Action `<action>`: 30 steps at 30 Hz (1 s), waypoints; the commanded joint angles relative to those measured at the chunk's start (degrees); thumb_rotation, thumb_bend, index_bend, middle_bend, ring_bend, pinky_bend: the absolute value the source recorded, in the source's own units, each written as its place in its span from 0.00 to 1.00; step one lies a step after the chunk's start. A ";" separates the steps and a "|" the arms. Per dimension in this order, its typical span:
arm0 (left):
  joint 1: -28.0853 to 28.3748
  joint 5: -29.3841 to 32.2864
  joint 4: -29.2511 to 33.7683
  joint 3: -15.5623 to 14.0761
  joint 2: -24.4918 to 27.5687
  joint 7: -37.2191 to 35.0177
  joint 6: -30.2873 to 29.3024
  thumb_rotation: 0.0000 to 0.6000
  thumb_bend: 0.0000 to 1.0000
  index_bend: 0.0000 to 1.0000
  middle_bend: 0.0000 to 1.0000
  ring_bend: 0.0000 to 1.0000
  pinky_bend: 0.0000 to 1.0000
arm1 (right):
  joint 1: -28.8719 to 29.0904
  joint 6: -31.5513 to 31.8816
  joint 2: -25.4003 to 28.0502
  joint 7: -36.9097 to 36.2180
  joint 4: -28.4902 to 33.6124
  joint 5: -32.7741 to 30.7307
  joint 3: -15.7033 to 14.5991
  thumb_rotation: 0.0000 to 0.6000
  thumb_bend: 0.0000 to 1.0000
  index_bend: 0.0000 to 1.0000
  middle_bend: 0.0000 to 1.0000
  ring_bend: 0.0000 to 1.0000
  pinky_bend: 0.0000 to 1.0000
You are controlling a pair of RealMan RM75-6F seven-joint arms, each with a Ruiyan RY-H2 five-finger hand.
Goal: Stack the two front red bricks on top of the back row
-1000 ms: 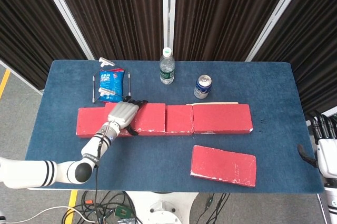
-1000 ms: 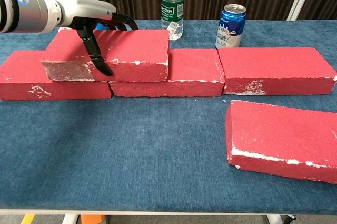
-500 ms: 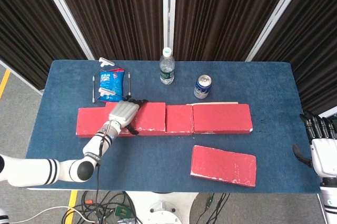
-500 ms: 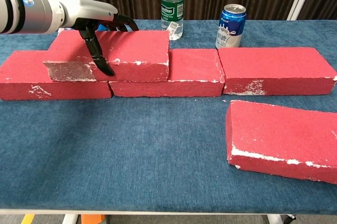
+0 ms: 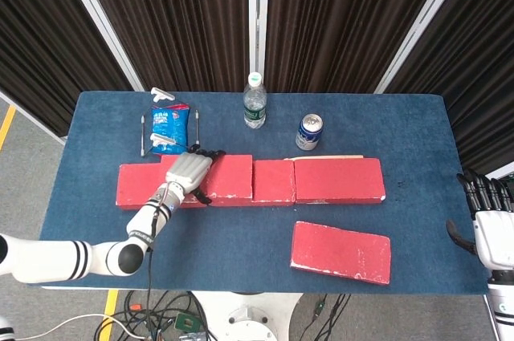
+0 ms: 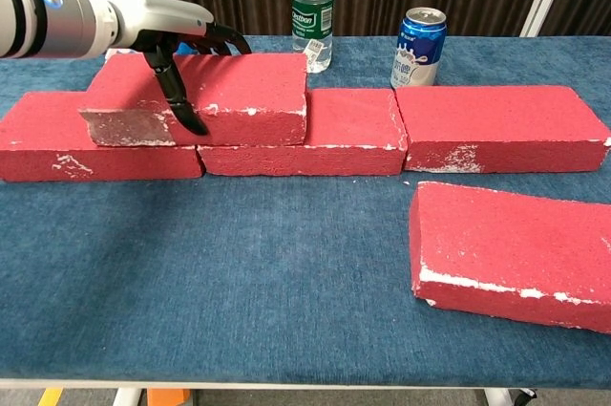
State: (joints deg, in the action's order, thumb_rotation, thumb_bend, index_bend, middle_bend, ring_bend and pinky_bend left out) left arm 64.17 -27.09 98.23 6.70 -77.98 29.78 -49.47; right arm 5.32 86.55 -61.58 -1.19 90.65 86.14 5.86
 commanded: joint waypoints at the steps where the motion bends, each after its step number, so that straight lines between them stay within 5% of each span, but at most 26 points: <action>1: 0.02 0.21 -0.29 -0.04 -0.31 -0.28 0.03 1.00 0.00 0.10 0.21 0.18 0.00 | -0.03 0.10 0.03 0.18 0.16 0.23 -0.10 1.00 0.27 0.00 0.00 0.00 0.00; 15: 0.41 1.05 -1.42 -0.70 -1.52 -0.19 -0.20 1.00 0.00 0.10 0.19 0.16 0.00 | 0.02 0.08 -0.16 0.30 0.14 0.53 -0.32 1.00 0.27 0.00 0.00 0.00 0.00; 23: 0.17 0.48 -1.32 -0.36 -1.24 -0.91 -0.49 1.00 0.00 0.05 0.02 0.05 0.00 | 0.03 0.26 -0.45 -0.21 -0.48 0.48 -0.21 1.00 0.27 0.00 0.00 0.00 0.00; 30: 0.35 0.51 -0.32 -0.43 -0.43 -0.88 -0.07 1.00 0.00 0.02 0.00 0.00 0.00 | 0.06 0.40 -0.66 -0.46 -0.88 0.54 -0.14 1.00 0.27 0.00 0.00 0.00 0.00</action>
State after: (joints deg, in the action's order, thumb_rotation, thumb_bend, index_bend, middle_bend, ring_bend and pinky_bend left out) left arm 64.50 -26.57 97.90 6.27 -78.44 28.91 -49.53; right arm 5.37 86.95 -62.24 -1.66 89.77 86.68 5.72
